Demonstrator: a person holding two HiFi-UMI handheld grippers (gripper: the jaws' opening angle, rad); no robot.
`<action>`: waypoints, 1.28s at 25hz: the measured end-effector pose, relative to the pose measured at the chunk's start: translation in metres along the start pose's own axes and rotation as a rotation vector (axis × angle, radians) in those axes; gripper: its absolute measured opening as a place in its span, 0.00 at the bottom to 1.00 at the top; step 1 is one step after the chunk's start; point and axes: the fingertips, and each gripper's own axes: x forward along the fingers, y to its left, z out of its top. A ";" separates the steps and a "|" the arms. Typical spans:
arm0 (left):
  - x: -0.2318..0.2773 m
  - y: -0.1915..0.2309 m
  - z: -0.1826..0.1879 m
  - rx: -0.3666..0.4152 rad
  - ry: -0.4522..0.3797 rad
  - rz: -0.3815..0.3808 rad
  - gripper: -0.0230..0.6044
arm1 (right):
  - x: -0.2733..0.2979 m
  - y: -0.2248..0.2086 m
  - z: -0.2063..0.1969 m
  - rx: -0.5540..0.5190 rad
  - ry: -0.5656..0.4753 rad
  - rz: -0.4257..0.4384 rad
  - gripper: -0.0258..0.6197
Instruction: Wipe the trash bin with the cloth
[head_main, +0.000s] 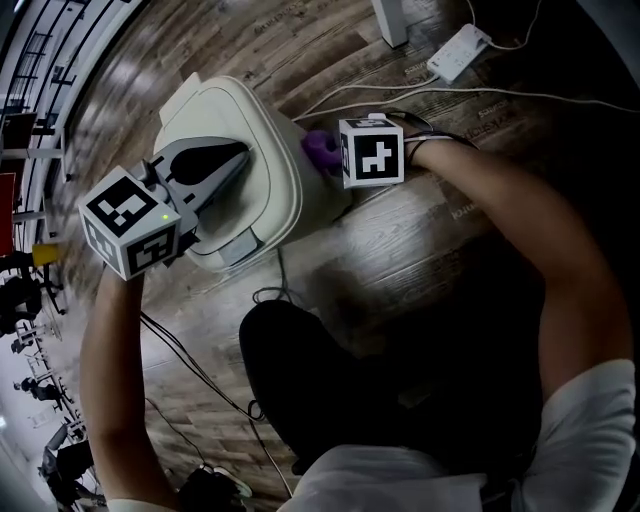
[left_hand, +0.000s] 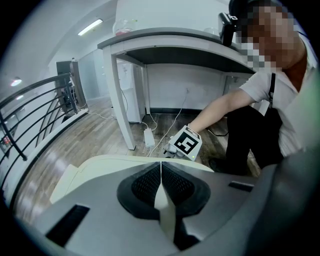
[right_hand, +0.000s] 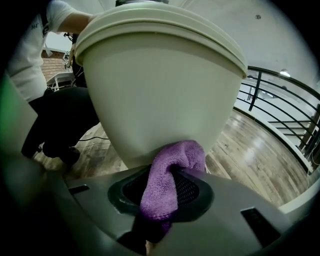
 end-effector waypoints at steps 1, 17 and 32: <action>0.000 0.000 0.000 0.000 0.000 0.000 0.05 | -0.001 0.007 -0.001 0.003 0.003 0.020 0.19; 0.000 0.000 0.002 0.018 -0.005 0.013 0.05 | -0.006 0.147 -0.017 -0.058 0.116 0.576 0.19; -0.001 0.000 0.003 0.006 -0.003 0.021 0.05 | 0.011 0.010 -0.106 0.178 0.349 0.205 0.19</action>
